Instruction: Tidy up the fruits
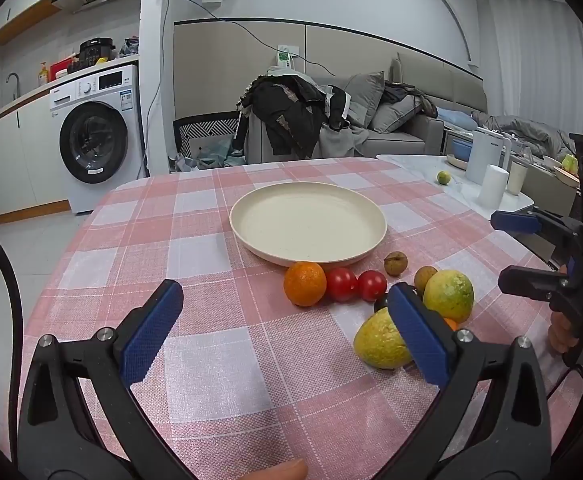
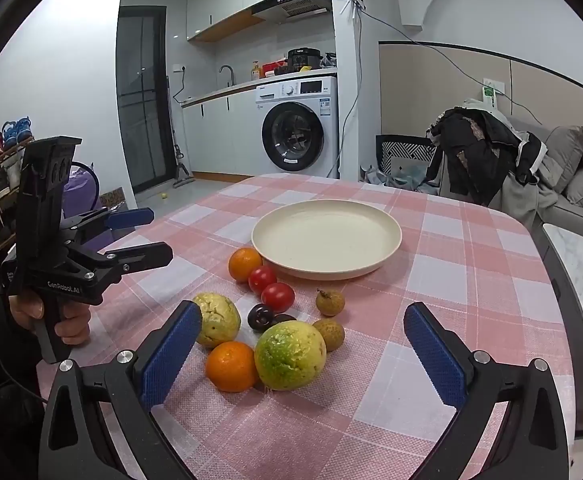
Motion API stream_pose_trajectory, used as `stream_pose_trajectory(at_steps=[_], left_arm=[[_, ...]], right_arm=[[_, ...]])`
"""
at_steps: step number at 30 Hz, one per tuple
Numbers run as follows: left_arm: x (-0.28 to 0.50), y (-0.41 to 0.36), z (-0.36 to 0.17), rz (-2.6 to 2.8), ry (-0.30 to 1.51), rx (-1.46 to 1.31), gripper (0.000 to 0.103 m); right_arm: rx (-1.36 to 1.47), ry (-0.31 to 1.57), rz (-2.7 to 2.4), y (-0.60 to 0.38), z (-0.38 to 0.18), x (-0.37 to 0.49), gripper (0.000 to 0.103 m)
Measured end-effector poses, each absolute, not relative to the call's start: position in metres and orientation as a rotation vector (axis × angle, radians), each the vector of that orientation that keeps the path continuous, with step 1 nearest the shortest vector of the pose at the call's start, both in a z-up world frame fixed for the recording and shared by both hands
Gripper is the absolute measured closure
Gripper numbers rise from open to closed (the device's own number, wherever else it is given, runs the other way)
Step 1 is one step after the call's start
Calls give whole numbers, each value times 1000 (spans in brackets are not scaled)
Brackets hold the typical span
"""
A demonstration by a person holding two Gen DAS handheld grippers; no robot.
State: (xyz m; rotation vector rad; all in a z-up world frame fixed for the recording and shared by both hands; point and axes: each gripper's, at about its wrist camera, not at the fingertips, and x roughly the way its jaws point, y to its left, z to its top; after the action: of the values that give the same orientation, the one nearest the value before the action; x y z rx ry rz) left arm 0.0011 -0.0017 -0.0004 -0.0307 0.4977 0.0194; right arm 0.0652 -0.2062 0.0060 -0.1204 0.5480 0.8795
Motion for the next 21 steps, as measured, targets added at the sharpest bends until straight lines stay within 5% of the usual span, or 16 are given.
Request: stream_pose_trajectory(at_steps=[21], left_arm=[[1, -2, 0, 20, 497, -27, 1]], right_arm=[[-132, 545, 881, -204, 3, 67, 0]])
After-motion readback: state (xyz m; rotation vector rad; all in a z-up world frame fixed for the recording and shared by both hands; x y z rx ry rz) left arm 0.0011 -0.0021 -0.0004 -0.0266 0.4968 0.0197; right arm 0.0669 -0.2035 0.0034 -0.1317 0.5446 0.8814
